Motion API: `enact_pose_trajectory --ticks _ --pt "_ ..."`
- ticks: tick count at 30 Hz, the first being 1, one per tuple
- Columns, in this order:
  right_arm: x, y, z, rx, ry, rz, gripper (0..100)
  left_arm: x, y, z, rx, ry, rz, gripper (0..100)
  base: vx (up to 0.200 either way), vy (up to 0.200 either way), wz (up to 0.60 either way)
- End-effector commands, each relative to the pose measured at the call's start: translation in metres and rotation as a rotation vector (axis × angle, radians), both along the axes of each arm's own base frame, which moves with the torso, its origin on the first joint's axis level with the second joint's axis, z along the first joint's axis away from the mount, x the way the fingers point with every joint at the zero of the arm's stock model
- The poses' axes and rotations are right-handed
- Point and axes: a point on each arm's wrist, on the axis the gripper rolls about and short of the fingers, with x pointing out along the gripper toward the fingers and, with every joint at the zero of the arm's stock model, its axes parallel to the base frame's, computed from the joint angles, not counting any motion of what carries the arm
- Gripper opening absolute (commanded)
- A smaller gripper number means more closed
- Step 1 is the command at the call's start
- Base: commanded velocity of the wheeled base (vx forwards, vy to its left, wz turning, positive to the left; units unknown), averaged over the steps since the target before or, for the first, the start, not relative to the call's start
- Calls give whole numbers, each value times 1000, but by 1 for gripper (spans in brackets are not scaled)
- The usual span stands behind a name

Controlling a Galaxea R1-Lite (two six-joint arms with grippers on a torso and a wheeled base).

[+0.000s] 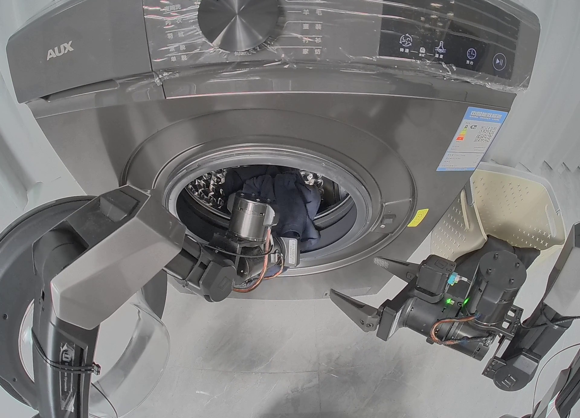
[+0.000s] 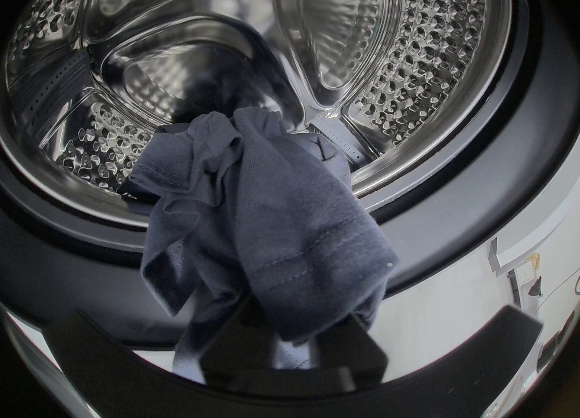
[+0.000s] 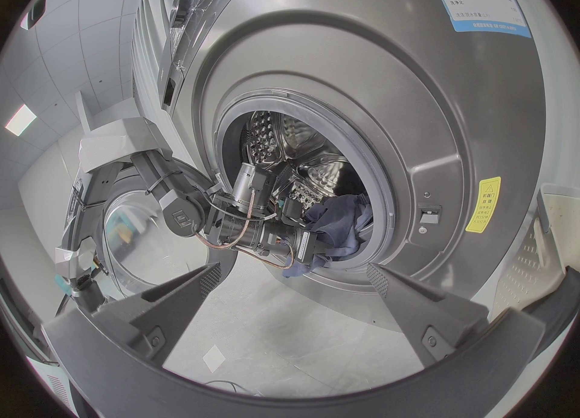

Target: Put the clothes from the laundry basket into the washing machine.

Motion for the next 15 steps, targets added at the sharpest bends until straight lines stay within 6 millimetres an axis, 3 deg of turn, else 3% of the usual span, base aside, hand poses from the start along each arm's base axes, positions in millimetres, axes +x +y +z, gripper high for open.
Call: enact_pose_trajectory --ticks 1,6,15 --pt "0 0 0 0 0 1 100 6 0 0 -14 -11 5 0 0 0 0" --pt "1 1 1 3 -4 1 100 36 -8 28 -170 -191 75 0 0 0 0" --pt "1 1 1 3 -4 1 100 72 -9 42 -276 -400 172 0 0 0 0"
